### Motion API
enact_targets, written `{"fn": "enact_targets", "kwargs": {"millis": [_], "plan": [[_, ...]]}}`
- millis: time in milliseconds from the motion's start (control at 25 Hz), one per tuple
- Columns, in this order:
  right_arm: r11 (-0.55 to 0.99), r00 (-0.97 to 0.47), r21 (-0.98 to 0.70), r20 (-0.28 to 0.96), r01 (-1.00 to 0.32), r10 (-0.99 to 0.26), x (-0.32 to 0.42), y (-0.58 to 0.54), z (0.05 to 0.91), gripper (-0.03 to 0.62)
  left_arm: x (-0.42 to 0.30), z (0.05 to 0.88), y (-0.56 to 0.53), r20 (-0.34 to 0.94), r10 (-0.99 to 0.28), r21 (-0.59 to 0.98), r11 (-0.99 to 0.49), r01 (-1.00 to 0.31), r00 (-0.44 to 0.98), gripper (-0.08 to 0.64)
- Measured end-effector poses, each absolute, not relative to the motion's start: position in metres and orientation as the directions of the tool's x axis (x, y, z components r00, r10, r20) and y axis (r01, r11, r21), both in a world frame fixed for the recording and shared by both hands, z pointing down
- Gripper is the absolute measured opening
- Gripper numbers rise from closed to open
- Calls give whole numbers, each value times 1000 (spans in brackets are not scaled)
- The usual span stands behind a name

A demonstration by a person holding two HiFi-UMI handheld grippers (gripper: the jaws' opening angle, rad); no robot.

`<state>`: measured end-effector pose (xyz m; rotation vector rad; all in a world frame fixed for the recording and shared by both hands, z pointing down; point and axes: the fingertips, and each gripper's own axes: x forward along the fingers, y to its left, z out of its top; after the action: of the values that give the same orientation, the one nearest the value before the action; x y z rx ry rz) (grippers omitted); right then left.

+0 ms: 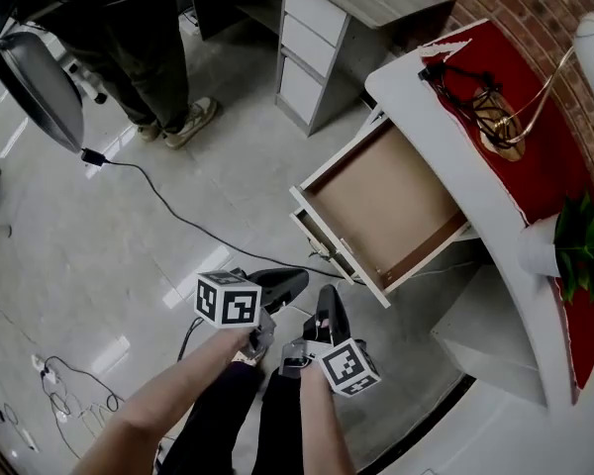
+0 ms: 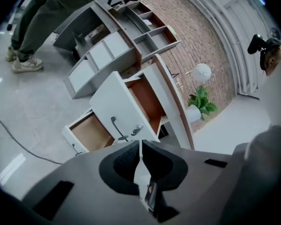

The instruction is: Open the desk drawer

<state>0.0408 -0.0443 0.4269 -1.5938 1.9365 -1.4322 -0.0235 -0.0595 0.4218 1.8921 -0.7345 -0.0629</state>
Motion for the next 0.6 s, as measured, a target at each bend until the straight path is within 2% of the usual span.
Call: {"fn": "enact_targets", "kwargs": {"millis": [160,360,600], "plan": [[10,-413,-730,375,-683,-830,30,-39,375,17,-20,379,-45,284,-495,820,-318,-475,821,12],[62,-430,-703,360,-709,-828,24,-39,314,17,-14,313,-47,274,-501,752,-420,-508,821,11],[114,-429,-638,365,-762,-826,29,-33,242,17,-7,237,-42,235,-556,711,-461,-531,797,11]]}}
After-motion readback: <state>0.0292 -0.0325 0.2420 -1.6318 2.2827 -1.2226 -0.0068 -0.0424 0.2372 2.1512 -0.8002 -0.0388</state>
